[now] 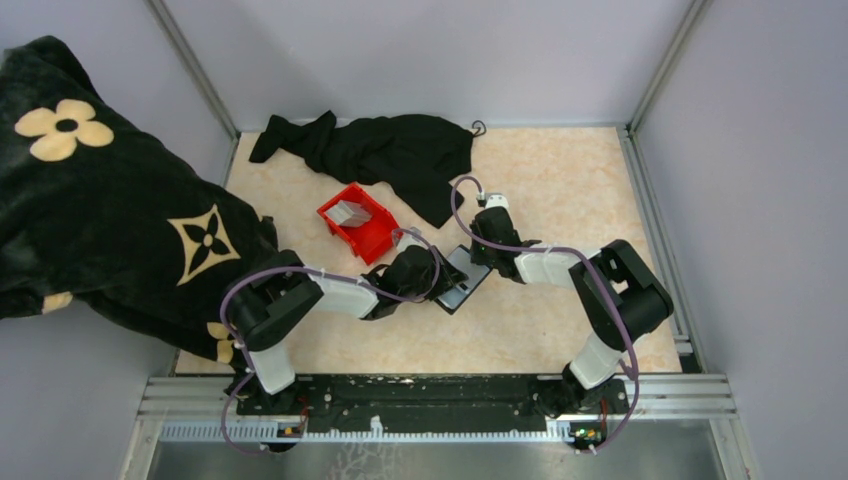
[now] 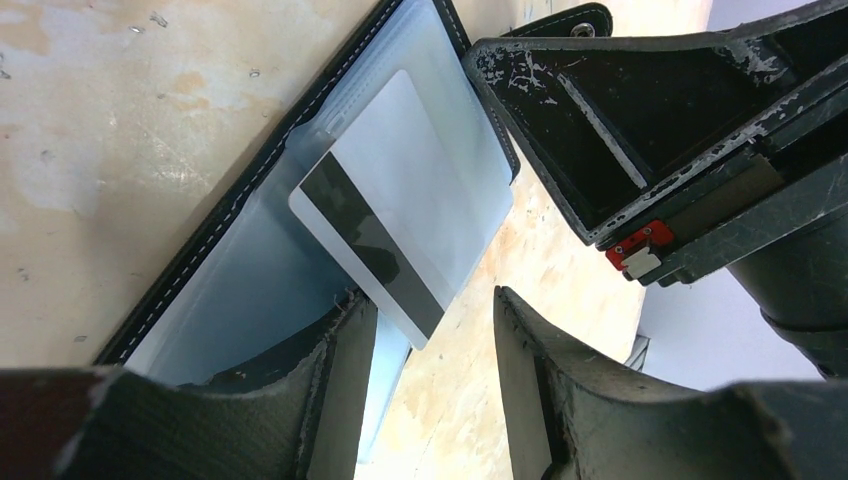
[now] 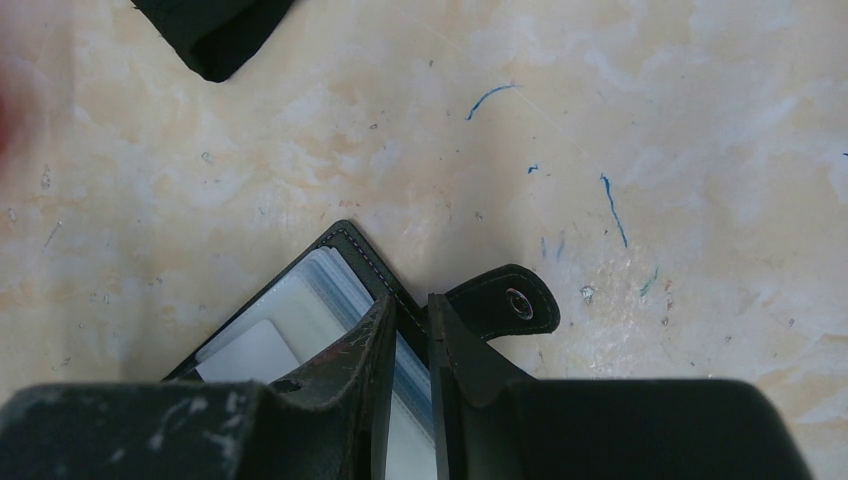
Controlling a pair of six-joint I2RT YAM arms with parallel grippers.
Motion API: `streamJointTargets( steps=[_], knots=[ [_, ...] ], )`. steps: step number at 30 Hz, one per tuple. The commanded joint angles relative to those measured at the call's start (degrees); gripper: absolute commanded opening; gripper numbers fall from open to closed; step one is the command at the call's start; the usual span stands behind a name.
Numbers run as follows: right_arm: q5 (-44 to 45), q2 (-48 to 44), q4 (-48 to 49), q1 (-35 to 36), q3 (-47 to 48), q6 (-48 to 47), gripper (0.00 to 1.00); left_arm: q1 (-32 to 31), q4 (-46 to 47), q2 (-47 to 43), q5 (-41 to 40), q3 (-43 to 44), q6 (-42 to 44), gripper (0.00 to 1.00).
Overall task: Put the credit cards into the card holder
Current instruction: Insert the credit card into the card holder.
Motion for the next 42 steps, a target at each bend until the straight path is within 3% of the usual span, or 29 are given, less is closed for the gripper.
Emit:
streamJointTargets(
  steps=[1,6,18,23,42],
  knots=[
    [-4.1,2.9,-6.8,1.9,-2.4,0.6,0.19,0.1,-12.3,0.6,0.5,-1.8,4.2,0.55],
    [-4.1,3.1,-6.9,1.9,-2.3,0.6,0.19,0.1,-13.5,-0.2,-0.3,-1.7,5.9,0.54],
    [-3.7,3.1,-7.3,1.9,-1.8,0.4,0.19,0.2,-14.9,1.0,-3.0,0.0,8.6,0.35],
    [-3.8,3.3,-7.4,2.0,-1.8,0.3,0.19,0.3,-15.6,2.1,-3.0,2.3,9.3,0.31],
    [-4.0,3.6,-7.5,2.0,-1.3,0.1,0.19,0.6,-17.3,5.8,-3.1,8.7,10.0,0.33]
  ],
)
